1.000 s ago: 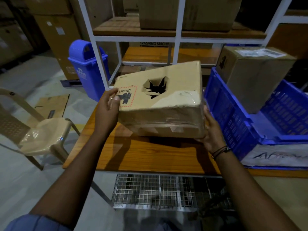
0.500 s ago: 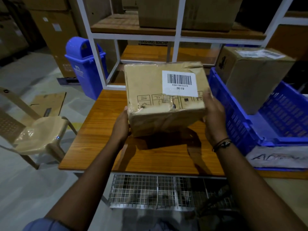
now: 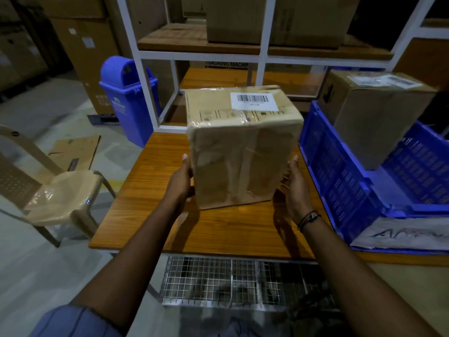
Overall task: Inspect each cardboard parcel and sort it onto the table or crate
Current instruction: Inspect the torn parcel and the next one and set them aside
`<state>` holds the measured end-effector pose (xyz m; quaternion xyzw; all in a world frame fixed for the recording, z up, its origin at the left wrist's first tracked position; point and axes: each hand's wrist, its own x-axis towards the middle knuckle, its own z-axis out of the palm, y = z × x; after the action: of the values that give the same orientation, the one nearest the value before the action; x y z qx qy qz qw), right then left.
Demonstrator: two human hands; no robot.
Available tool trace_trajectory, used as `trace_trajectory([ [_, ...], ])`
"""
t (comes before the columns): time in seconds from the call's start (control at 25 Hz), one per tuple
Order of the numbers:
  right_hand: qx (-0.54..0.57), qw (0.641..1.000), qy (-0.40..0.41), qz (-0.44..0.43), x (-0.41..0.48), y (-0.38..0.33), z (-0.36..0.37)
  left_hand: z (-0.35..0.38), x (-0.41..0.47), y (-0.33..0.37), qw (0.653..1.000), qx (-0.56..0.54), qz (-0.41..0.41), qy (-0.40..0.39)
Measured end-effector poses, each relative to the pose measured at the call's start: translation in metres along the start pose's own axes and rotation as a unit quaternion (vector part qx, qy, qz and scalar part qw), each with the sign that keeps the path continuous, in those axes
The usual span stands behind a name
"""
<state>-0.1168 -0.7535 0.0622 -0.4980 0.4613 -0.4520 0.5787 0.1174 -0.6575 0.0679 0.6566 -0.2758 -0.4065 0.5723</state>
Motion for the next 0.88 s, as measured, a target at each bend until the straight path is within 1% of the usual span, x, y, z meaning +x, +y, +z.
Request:
trace_trajectory([
  [0.12,-0.012,1.0,0.004,-0.01,0.001,-0.001,-0.006,-0.006,-0.007,0.013,1.0,0.012,0.016,0.021],
  [0.2,0.018,0.999,-0.003,-0.027,0.003,-0.008,-0.011,-0.013,-0.008,0.026,0.999,0.014,0.026,0.03],
  [0.32,0.076,0.995,-0.012,-0.057,0.008,-0.022,-0.018,-0.017,-0.011,0.046,0.996,0.021,0.082,0.009],
  [0.44,0.095,0.99,-0.025,-0.098,0.017,-0.029,-0.023,-0.016,-0.012,0.057,0.989,0.013,0.146,0.001],
  [0.52,0.076,0.988,-0.039,-0.128,0.024,-0.035,-0.028,-0.016,-0.012,0.061,0.985,-0.009,0.17,-0.014],
  [0.6,0.043,0.986,-0.056,-0.153,0.029,-0.042,-0.032,-0.016,-0.009,0.062,0.98,-0.034,0.187,-0.056],
  [0.72,0.021,0.982,-0.078,-0.171,0.033,-0.041,-0.039,-0.017,-0.007,0.06,0.978,-0.039,0.188,-0.085],
  [0.8,0.004,0.976,-0.115,-0.187,0.034,-0.038,-0.048,-0.02,-0.003,0.055,0.977,-0.038,0.189,-0.095],
  [0.88,-0.061,0.961,-0.153,-0.222,0.035,-0.04,-0.06,-0.026,0.002,0.048,0.978,-0.057,0.174,-0.101],
])
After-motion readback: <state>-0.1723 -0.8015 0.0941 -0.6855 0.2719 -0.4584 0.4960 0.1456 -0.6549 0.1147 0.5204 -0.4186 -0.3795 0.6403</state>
